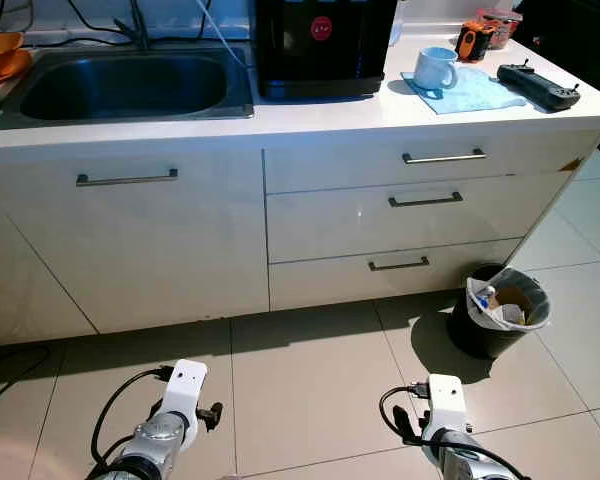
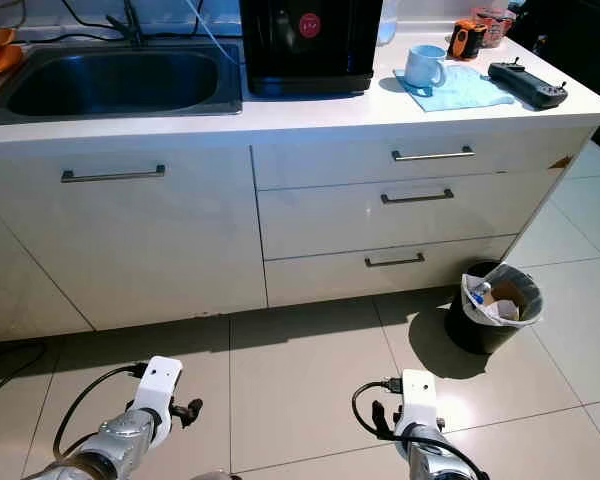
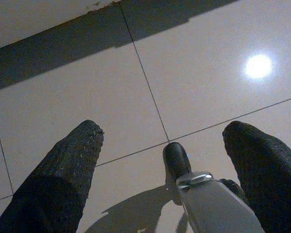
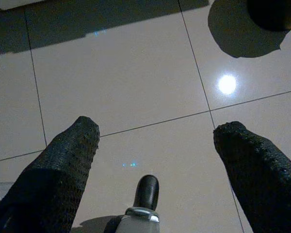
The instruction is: Kitchen organization
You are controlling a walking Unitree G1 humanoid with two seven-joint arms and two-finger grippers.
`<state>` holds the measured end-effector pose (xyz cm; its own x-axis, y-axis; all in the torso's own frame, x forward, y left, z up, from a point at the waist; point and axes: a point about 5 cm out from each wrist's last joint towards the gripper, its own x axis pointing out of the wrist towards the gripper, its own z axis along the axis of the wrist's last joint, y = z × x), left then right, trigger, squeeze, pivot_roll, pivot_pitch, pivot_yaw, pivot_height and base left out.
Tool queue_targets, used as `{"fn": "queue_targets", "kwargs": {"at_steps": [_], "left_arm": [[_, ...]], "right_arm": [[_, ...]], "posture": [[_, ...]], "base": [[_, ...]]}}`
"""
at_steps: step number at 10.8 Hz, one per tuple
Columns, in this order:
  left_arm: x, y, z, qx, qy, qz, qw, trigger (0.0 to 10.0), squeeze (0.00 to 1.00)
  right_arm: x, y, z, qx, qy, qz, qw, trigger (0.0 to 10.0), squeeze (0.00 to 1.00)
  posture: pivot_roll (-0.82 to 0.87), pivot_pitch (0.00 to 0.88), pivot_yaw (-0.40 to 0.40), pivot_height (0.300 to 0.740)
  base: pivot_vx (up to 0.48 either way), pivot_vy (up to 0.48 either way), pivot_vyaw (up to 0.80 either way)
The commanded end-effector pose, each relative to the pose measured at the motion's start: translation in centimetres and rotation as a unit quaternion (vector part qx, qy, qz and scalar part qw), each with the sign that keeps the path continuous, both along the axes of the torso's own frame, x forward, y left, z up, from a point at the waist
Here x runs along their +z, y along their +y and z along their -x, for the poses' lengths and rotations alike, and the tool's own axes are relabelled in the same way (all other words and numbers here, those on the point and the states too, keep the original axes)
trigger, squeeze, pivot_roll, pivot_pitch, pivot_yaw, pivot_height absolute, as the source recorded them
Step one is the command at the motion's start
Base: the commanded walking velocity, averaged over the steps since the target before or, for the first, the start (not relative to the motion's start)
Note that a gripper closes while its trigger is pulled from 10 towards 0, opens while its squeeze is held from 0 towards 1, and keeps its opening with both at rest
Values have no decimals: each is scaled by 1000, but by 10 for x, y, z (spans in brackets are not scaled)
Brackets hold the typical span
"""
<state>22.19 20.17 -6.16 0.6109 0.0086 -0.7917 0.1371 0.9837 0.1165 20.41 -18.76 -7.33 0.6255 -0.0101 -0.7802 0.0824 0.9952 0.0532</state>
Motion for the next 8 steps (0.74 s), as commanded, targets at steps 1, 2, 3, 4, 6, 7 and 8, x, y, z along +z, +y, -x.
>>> {"fn": "queue_targets", "kwargs": {"at_steps": [1, 2, 3, 4, 6, 7, 8], "left_arm": [[2, 1, -3, -2, -1, -2, 1000, 10000, 0], [2, 1, -3, -2, -1, -2, 1000, 10000, 0], [2, 1, -3, -2, -1, -2, 1000, 10000, 0], [2, 1, -3, -2, -1, -2, 1000, 10000, 0], [0, 5, 1, -3, 5, -12, 1000, 10000, 0], [-1, 7, 3, -4, 8, -16, 1000, 10000, 0], [-1, 7, 3, -3, 8, -16, 1000, 10000, 0]], "right_arm": [[2, -2, -3, -5, -3, 0, 1000, 10000, 0], [2, -2, -3, -5, -3, 0, 1000, 10000, 0], [2, -2, -3, -5, -3, 0, 1000, 10000, 0], [2, -2, -3, -5, -3, 0, 1000, 10000, 0], [3, 5, -6, 23, -5, -1, 1000, 10000, 0], [3, 7, -6, 30, -7, -4, 1000, 10000, 0], [2, 8, -5, 29, -4, -6, 1000, 10000, 0]], "posture": [[58, 0, -23, 740], [58, 0, -23, 740], [58, 0, -23, 740], [58, 0, -23, 740], [63, 0, -27, 740], [66, 0, -30, 740], [66, 0, -30, 740]], "base": [[0, 0, 0], [0, 0, 0], [0, 0, 0], [0, 0, 0], [0, 0, 0], [0, 0, 0], [0, 0, 0]]}}
